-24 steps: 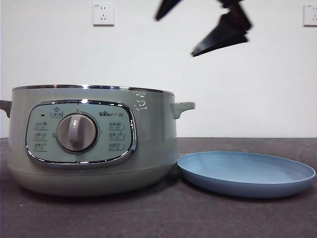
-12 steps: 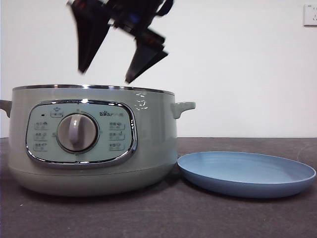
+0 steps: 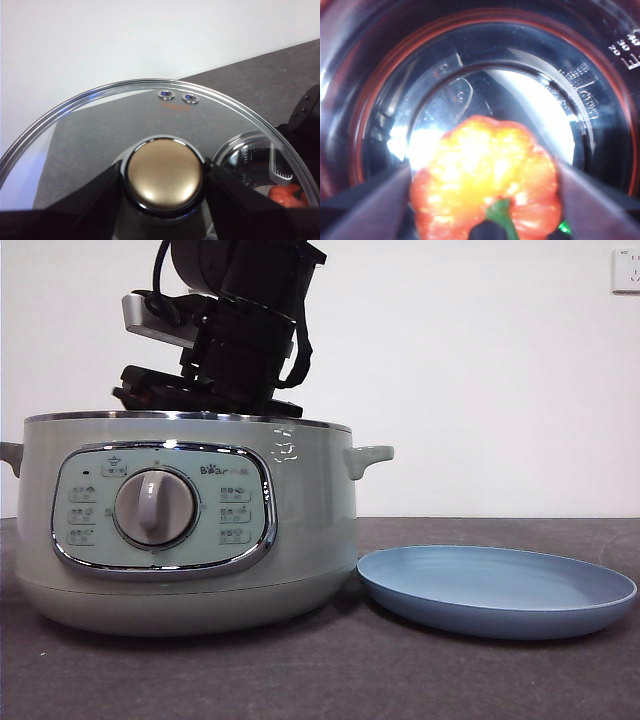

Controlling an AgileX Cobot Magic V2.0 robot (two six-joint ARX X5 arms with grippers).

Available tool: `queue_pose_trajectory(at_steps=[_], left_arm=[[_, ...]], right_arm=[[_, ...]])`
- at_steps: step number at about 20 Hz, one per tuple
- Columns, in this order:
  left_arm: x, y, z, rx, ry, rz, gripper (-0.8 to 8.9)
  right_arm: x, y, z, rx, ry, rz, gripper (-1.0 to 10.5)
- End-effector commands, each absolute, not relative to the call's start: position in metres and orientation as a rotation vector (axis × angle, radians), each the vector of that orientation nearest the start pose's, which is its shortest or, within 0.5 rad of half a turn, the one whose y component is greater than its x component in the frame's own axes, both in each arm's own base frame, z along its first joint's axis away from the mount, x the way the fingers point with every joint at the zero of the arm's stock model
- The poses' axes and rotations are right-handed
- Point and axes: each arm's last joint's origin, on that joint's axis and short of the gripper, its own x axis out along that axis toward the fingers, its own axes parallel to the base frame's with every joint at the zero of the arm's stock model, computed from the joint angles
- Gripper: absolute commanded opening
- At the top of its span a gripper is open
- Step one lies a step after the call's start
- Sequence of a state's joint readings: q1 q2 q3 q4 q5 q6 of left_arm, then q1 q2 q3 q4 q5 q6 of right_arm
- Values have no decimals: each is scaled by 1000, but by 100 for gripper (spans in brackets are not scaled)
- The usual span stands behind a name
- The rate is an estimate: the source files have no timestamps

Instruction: Take the pumpkin out from the steamer,put the pumpkin in the blue plate,close the lid

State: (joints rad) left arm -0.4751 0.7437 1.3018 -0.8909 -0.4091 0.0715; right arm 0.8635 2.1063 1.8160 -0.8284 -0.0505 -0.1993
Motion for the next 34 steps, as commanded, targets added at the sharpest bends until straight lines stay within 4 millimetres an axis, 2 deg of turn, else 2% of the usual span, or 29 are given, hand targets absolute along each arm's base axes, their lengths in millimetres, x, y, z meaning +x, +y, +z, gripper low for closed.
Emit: queue_pose_trajectory(at_steps=[1, 3, 6, 8, 11, 14, 18, 19, 24, 29, 34], left_arm=[[82, -29, 441, 197, 234, -68, -9], [82, -29, 441, 196, 234, -69, -9], [82, -29, 441, 195, 233, -71, -9], [82, -29, 441, 192, 228, -71, -9], [82, -29, 442, 191, 226, -72, -9], [82, -29, 442, 191, 226, -74, -9], [82, -29, 442, 191, 226, -75, -9], [82, -29, 442, 191, 226, -75, -9], [82, -29, 442, 189, 223, -76, -9], [83, -30, 442, 188, 224, -80, -9], [84, -31, 442, 183, 225, -103, -9]], right_arm=[[291, 343, 230, -630, 978, 921, -7], [289, 340, 242, -620, 952, 923, -7], [278, 319, 282, -605, 928, 914, -7], [270, 291, 312, -592, 957, 880, -7], [263, 233, 348, -489, 1076, 742, -7], [263, 183, 363, -352, 1197, 552, -8], [249, 152, 352, -381, 1187, 252, -8], [244, 148, 346, -378, 1168, 234, -8], [226, 137, 303, -308, 1024, 263, -7], [231, 139, 252, -283, 994, 281, -1], [244, 149, 228, -263, 979, 378, 1]])
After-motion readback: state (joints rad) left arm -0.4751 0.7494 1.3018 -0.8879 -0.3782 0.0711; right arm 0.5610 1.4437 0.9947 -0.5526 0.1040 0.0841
